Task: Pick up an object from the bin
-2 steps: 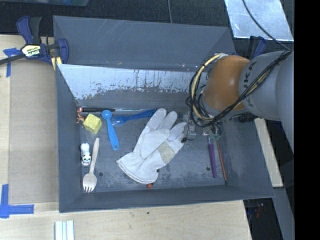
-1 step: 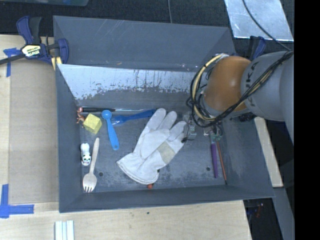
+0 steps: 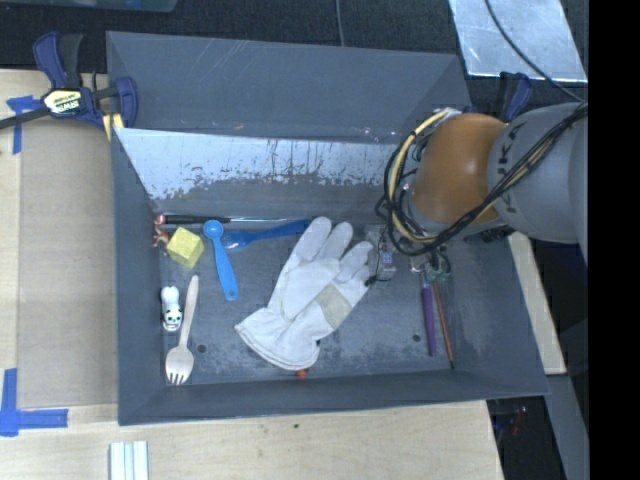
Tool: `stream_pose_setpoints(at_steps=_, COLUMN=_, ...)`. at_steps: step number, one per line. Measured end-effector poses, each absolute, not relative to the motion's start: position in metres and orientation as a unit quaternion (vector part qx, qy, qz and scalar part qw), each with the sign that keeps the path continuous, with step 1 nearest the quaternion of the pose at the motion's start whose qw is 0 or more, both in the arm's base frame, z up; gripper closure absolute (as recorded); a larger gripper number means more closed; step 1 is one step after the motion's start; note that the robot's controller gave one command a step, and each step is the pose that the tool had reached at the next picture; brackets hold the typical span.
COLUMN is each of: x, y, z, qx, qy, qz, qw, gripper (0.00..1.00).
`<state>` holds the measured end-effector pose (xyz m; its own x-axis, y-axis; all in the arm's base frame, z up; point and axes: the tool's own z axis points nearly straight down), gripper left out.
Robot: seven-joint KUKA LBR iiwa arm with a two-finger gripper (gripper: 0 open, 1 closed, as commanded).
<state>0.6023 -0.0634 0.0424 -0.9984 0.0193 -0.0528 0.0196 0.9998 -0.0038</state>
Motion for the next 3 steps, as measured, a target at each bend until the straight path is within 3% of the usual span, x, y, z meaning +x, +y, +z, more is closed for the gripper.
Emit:
stream_pose_setpoints(at_steps=1, x=0.6, y=-0.066, z=0.044, qx=0.001, qy=1.0, qz=-0.002, qw=0.025, gripper=1.0)
stream_pose_setpoints(at_steps=2, x=0.593, y=-0.065, z=0.078, qx=0.015, qy=0.999, qz=-0.002, qw=0.029, gripper=1.0)
stream_pose_setpoints(at_steps=3, x=0.594, y=-0.063, z=0.088, qx=0.008, qy=1.0, qz=-0.003, qw=0.026, gripper=1.0)
